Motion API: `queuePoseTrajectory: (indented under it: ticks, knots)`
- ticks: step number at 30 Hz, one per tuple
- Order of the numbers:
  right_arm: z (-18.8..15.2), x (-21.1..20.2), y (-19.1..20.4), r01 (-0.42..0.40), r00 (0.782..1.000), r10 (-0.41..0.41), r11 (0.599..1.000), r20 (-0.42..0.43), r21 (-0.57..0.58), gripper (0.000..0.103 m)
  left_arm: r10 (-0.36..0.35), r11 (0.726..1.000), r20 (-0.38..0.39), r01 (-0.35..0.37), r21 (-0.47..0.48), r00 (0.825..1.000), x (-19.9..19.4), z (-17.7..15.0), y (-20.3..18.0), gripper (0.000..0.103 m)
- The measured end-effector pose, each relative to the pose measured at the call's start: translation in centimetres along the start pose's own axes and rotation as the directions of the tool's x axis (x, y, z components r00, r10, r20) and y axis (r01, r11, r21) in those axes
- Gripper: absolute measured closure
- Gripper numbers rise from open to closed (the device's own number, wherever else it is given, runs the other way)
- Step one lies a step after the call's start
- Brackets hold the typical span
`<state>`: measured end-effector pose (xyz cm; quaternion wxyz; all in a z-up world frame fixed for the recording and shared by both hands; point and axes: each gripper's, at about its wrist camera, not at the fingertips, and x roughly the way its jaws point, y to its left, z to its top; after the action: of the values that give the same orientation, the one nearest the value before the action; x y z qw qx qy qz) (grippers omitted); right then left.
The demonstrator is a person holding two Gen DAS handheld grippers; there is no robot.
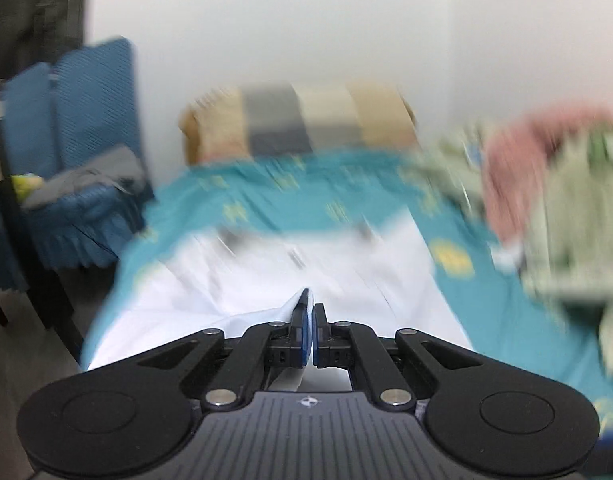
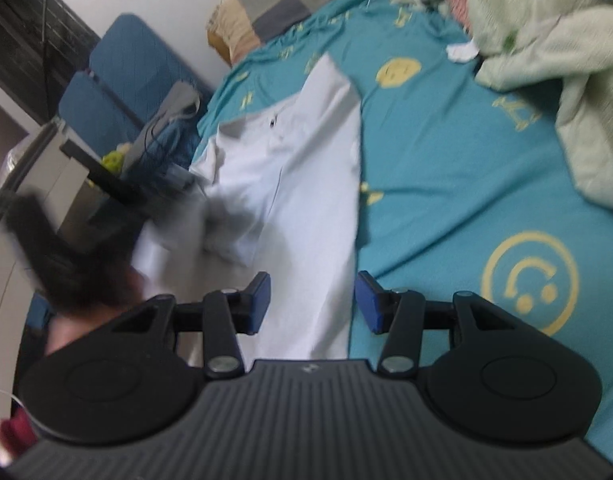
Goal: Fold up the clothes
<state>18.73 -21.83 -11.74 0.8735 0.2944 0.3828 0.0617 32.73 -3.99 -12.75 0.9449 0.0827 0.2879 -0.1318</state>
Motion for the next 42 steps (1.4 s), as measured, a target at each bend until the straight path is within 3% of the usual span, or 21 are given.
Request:
queuePoseTrajectory:
  ticks: [4, 5, 7, 10, 15, 21, 25, 30, 34, 38, 40, 42]
  knots:
    - [0.4, -0.8, -0.9, -0.005, 0.999, 0.005, 1.000, 0.034, -0.002, 0.053, 0.007, 1.000, -0.050, -0.007, 0.002, 0.999, 1.0, -2.0, -1.6, 0.092]
    - [0.4, -1.0, -1.0, -0.019, 0.999, 0.019, 1.000, 0.038, -0.001, 0.053, -0.003, 1.000, -0.050, 0.002, -0.010, 0.999, 0.1, -2.3, -1.3, 0.084]
    - [0.5, -1.4, -1.0, -0.052, 0.997, 0.052, 0.999, 0.053, -0.004, 0.053, -0.018, 1.000, -0.048, 0.017, -0.017, 0.999, -2.0, -2.0, -1.2, 0.077]
    - [0.5, -2.2, -0.5, -0.084, 0.993, 0.087, 0.996, 0.085, -0.037, 0.053, -0.001, 1.000, -0.033, 0.000, -0.019, 0.999, -7.7, -2.1, -0.8, 0.066]
    - [0.2, -3.0, 0.2, -0.122, 0.984, 0.134, 0.987, 0.115, -0.101, 0.053, 0.017, 0.987, -0.041, -0.023, -0.158, 0.999, -18.7, -3.1, -0.9, 0.045]
    - [-1.4, -3.4, 1.8, -0.140, 0.979, 0.170, 0.963, 0.116, -0.229, 0.053, 0.004, 0.990, -0.085, -0.016, -0.139, 0.996, -24.4, -5.7, -2.3, 0.043]
    - [-2.0, -3.2, 3.3, -0.180, 0.971, 0.217, 0.942, 0.102, -0.284, 0.053, -0.001, 0.997, -0.002, 0.001, -0.072, 1.000, -26.4, -5.3, -1.8, 0.036]
    - [-1.9, -1.4, 5.1, -0.224, 0.967, 0.250, 0.931, 0.057, -0.287, 0.054, -0.047, 0.984, 0.032, 0.051, -0.173, 0.998, -27.1, -6.0, 2.7, 0.035]
    - [-1.6, 2.0, 8.0, -0.229, 0.969, 0.247, 0.910, 0.008, -0.345, 0.054, -0.081, 0.963, 0.060, 0.094, -0.254, 0.995, -27.7, -6.5, 6.4, 0.034]
    - [-2.2, 7.7, 12.5, -0.239, 0.969, 0.240, 0.859, -0.057, -0.453, 0.054, -0.113, 0.933, 0.092, 0.138, -0.333, 0.989, -28.2, -7.1, 10.1, 0.034]
    - [-2.8, 11.1, 14.7, -0.239, 0.970, 0.223, 0.834, -0.093, -0.498, 0.054, -0.129, 0.892, 0.103, 0.161, -0.421, 0.986, -27.9, -7.5, 11.5, 0.034]
    - [-3.3, 14.4, 16.2, -0.252, 0.968, 0.215, 0.827, -0.132, -0.502, 0.055, -0.136, 0.876, 0.121, 0.176, -0.450, 0.983, -28.0, -7.8, 12.1, 0.034]
